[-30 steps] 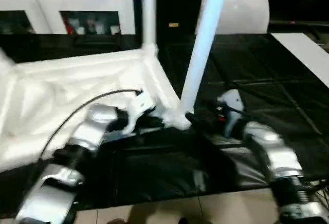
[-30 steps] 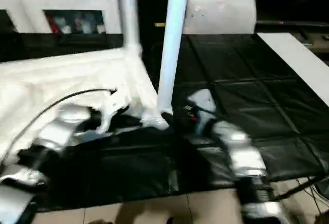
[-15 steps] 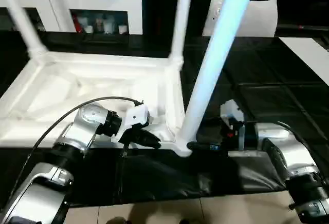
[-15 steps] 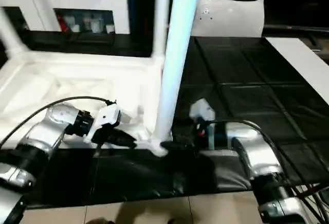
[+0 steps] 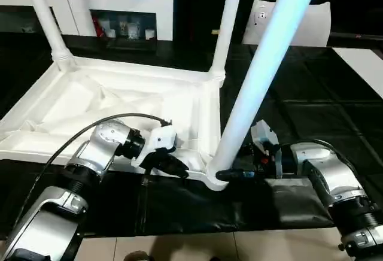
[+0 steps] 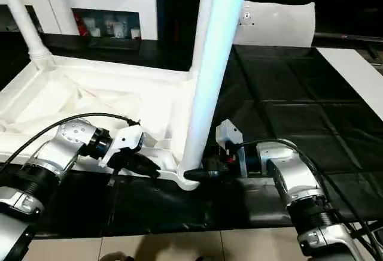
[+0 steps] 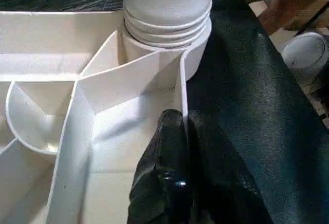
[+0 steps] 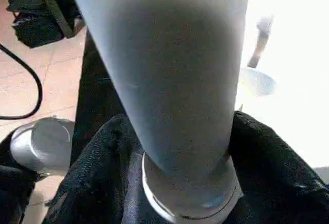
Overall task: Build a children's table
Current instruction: Rotate leg to tighten
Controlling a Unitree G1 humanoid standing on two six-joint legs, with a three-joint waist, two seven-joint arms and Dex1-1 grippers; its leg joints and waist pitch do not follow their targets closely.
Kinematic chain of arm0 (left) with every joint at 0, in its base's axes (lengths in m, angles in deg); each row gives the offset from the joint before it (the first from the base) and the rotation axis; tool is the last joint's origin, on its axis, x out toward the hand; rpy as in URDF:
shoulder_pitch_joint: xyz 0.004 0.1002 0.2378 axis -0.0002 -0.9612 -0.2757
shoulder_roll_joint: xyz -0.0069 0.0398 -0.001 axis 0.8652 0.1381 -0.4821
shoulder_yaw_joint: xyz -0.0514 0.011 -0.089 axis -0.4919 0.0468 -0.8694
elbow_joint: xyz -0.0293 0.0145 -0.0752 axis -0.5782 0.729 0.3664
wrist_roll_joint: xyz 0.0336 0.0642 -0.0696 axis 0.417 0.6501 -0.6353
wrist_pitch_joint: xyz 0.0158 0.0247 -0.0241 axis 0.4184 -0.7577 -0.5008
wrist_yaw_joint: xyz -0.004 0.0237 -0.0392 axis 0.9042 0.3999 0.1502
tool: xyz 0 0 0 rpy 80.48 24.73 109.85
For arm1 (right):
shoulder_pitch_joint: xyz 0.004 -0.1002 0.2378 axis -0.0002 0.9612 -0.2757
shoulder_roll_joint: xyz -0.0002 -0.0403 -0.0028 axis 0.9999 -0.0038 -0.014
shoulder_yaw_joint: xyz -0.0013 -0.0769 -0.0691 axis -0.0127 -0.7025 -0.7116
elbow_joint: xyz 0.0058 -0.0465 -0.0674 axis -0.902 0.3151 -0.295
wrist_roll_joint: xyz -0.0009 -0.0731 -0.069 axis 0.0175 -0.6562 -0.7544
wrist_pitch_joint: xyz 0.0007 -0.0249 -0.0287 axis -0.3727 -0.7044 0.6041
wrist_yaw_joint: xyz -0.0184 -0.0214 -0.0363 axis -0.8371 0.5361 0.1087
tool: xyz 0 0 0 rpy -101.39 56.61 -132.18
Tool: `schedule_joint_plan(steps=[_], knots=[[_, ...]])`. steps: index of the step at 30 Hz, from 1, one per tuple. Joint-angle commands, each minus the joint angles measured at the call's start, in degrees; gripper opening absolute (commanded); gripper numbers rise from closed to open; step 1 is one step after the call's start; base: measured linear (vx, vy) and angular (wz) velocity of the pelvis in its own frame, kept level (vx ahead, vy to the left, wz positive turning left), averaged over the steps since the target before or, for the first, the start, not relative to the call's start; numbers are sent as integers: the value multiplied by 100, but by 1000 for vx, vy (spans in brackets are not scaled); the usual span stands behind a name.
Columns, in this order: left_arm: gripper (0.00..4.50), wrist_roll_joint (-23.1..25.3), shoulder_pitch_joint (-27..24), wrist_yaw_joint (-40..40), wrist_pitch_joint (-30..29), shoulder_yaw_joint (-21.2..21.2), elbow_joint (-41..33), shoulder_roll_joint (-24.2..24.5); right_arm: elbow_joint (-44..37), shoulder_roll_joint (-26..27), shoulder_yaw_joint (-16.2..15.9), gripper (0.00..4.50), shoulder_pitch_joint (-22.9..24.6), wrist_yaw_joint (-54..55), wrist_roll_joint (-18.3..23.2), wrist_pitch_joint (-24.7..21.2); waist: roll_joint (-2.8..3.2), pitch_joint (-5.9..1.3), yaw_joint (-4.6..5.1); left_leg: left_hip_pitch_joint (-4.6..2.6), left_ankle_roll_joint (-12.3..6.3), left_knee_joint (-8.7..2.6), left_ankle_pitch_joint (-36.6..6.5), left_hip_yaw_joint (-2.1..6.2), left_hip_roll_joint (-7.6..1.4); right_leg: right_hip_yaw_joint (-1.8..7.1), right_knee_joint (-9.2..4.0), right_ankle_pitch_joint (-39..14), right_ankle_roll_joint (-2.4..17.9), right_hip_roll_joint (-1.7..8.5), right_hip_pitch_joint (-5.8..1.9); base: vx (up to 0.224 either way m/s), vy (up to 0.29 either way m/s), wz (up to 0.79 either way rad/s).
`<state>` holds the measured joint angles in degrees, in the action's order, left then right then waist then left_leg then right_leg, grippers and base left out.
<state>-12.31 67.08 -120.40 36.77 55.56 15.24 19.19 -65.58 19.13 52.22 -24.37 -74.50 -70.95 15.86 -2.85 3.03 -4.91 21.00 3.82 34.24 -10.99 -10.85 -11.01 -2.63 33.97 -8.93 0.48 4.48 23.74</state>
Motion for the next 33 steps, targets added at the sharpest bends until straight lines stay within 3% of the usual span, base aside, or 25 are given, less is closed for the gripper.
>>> schedule_joint_plan(steps=[1,7,11,14,16,17,18,19,21,22,23,24,26,28,31,33], knots=[[0,130,74,-168,92,242,-4,-44,-7,-23,-105,258,-66,-116,27,16,-2,-368,31,-92,-251,-419,-1130,41,-254,207,-350,-1703,1211,351,-261,0,0,0],[0,160,75,74,33,150,82,-106,-120,41,-114,215,53,-47,40,-48,12,-373,28,-99,-181,-426,-1211,49,-251,205,-349,-1696,1206,343,-260,0,0,0],[0,188,148,823,-321,-52,188,-327,-329,215,-56,204,248,433,33,-345,14,-356,29,-105,-154,-434,-1342,52,-239,207,-382,-1909,1156,347,-256,0,0,0],[0,83,192,1342,-600,-261,221,-545,-333,460,-5,203,334,1141,-194,-322,17,-298,68,-147,-14,-455,-1788,75,-225,195,-490,-2763,929,356,-199,0,0,0],[0,-2,243,1877,-902,-450,200,-804,-223,834,92,200,318,2041,-426,-435,21,-273,117,-165,97,-464,-2048,121,-194,156,-566,-3461,664,373,-184,0,0,0],[0,-23,262,2061,-1011,-509,194,-893,-174,969,136,200,296,2353,-485,-521,-3,-268,182,-172,140,-450,-2165,149,-166,115,-622,-3900,461,375,-174,-51,7,-7],[0,-45,302,2355,-1153,-599,193,-1042,-102,1200,222,198,241,2750,-495,-616,20,-273,283,-197,161,-428,-2294,180,-144,57,-701,-4229,303,374,-148,-51,7,-7],[0,-57,328,2535,-1240,-654,193,-1134,-61,1343,279,198,207,2976,-486,-667,28,-281,314,-195,153,-430,-2337,198,-141,25,-724,-4254,265,373,-167,0,0,0],[0,-80,448,3342,-1537,-870,214,-1530,239,1905,540,197,-37,4058,-528,-980,78,-292,460,-151,135,-469,-2493,245,-168,-79,-727,-3881,370,363,-226,0,0,0],[0,-80,448,3342,-1537,-870,214,-1530,239,1905,540,197,-37,4058,-528,-980,78,-292,460,-151,135,-469,-2493,245,-168,-79,-727,-3881,370,363,-226,0,0,0],[0,-84,478,3547,-1605,-927,222,-1626,309,2021,595,197,-95,4289,-532,-1038,53,-282,536,-136,136,-469,-2631,260,-154,-164,-769,-3943,320,369,-236,0,0,0],[0,-75,507,3780,-1671,-990,209,-1737,383,2154,667,196,-155,4552,-562,-1117,82,-286,578,-161,104,-457,-2652,268,-152,-189,-798,-3941,323,409,-245,0,0,0],[0,-10,583,4401,-1760,-1132,188,-2001,613,2474,841,196,-319,5209,-656,-1172,124,-296,642,-138,52,-476,-2637,285,-177,-220,-808,-3705,406,434,-271,0,0,0],[0,-1,621,4819,-1855,-1243,148,-2235,766,2739,948,196,-444,5687,-741,-1133,114,-323,684,-92,61,-500,-2524,290,-197,-202,-766,-3305,530,444,-309,0,0,0],[0,29,583,4857,-1889,-1199,66,-2290,756,2868,1008,196,-464,5783,-737,-1047,106,-332,648,-69,-81,-511,-2193,224,-184,-98,-699,-2712,788,438,-293,0,0,0],[0,61,530,4770,-1895,-1130,6,-2251,703,2881,1020,252,-445,5741,-725,-958,116,-344,619,-57,-142,-514,-1964,196,-191,-57,-645,-2340,921,434,-304,0,0,0]])
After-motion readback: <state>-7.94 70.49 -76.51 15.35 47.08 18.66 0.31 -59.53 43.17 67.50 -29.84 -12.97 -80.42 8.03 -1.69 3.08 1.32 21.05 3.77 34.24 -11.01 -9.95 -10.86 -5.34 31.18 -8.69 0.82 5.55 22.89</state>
